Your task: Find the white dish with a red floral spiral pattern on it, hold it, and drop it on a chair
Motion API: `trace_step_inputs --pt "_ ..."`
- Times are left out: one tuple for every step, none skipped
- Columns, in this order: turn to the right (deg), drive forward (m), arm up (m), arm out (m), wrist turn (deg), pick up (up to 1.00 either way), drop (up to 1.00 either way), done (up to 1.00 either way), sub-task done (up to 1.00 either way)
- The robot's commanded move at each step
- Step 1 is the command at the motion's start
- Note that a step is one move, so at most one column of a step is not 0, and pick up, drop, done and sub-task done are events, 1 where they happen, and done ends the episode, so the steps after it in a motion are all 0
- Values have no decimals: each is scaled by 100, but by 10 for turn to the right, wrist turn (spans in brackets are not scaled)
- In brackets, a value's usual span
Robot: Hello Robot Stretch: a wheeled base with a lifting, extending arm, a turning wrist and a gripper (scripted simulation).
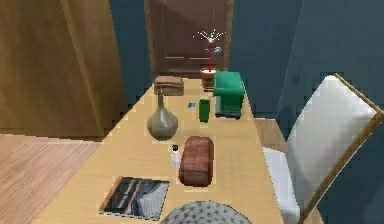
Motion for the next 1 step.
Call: trace_step_inputs --pt "-450 0 0 0 0 0 0 0 0"
